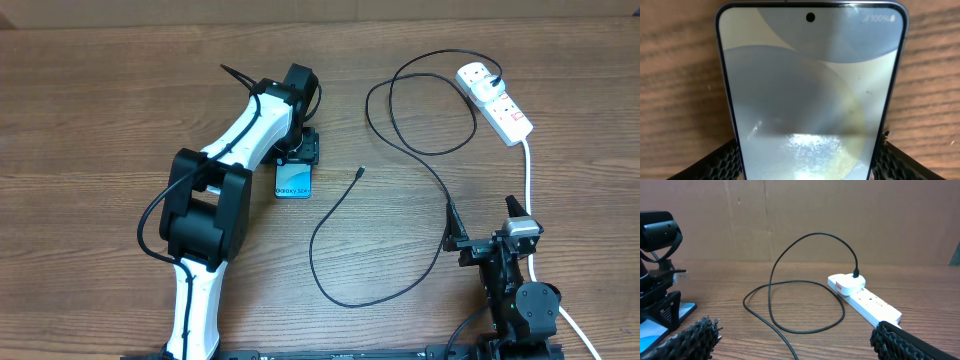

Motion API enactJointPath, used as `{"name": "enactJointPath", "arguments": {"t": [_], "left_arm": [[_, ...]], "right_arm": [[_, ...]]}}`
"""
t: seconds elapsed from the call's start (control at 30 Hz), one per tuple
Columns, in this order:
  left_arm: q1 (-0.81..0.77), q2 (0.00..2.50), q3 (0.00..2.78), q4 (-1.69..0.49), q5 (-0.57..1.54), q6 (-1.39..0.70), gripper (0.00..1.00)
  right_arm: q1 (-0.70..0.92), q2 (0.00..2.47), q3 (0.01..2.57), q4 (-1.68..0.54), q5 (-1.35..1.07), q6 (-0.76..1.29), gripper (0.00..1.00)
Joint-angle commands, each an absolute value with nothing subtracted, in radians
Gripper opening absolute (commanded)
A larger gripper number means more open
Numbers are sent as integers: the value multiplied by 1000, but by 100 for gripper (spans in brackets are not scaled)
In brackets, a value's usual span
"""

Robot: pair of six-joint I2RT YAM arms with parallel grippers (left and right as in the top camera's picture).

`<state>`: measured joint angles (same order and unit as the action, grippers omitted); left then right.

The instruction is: Plug charger to phone and switch on socket

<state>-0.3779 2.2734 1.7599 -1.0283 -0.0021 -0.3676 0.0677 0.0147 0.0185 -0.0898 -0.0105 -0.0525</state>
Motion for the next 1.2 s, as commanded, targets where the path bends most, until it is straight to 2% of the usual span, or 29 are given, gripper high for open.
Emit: {"name": "enactJointPath", "arguments": {"t": [0.0,0.3,0.63,1.17], "left_arm": [[-379,2334,1795,-1087,67,-397,70],[-354,2334,1886,-1184,251,-398,69],[-295,2333,1935,-1264,331,-400,67],[-128,2333,2011,-1369,1028,-397,65]], "right_arm": [[72,3,9,-84,-1,-57,100],[72,3,9,-84,-1,-57,100],[72,3,9,-84,-1,-57,100],[72,3,9,-84,-1,-57,100]]}}
